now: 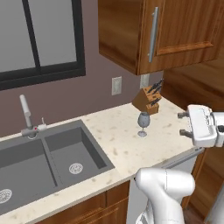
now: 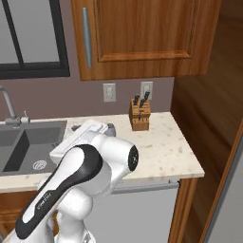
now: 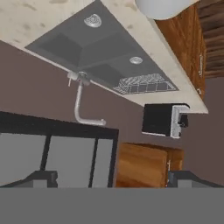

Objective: Retrieve the wine glasses from the counter and place one next to each plate.

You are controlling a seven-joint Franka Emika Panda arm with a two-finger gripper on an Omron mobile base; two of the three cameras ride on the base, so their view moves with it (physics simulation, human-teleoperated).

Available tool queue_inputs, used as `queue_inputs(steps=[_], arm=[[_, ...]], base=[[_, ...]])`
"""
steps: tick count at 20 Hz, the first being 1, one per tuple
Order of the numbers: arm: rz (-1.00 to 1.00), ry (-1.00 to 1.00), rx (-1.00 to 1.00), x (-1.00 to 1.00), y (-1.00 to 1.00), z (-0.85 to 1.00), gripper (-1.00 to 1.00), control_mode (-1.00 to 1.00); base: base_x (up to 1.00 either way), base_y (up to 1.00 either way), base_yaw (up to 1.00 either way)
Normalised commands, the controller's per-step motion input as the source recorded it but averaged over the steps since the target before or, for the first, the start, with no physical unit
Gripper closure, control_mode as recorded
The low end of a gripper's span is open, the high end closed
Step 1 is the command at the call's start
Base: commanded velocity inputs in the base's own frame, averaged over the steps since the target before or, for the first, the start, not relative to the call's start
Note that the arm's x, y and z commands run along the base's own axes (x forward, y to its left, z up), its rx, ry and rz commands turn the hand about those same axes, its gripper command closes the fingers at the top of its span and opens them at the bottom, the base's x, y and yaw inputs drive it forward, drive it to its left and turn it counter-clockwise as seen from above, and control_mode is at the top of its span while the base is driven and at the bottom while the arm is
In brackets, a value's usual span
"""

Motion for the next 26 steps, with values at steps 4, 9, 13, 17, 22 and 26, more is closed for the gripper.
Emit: queue_inputs(steps=[4, 9, 13, 17, 22, 26], arm=[[-0.09, 0.29, 0.00, 0.46, -0.12, -0.09, -1.00, -1.00], [-0.05, 0.10, 0.00, 0.39, -0.10, -0.08, -1.00, -1.00], [-0.02, 0.03, 0.00, 0.26, -0.18, -0.08, -1.00, -1.00], [-0.04, 0.12, -0.04, 0.15, -0.31, -0.26, -1.00, -1.00], [-0.03, 0.13, -0.03, 0.27, -0.23, -0.37, -1.00, -1.00], [0.00, 0.04, -0.08, 0.58, -0.04, -0.30, -1.00, -1.00]], base=[[0.00, 0.00, 0.00], [0.00, 0.00, 0.00], [0.00, 0.00, 0.00], [0.00, 0.00, 0.00], [0.00, 0.00, 0.00], [0.00, 0.00, 0.00]])
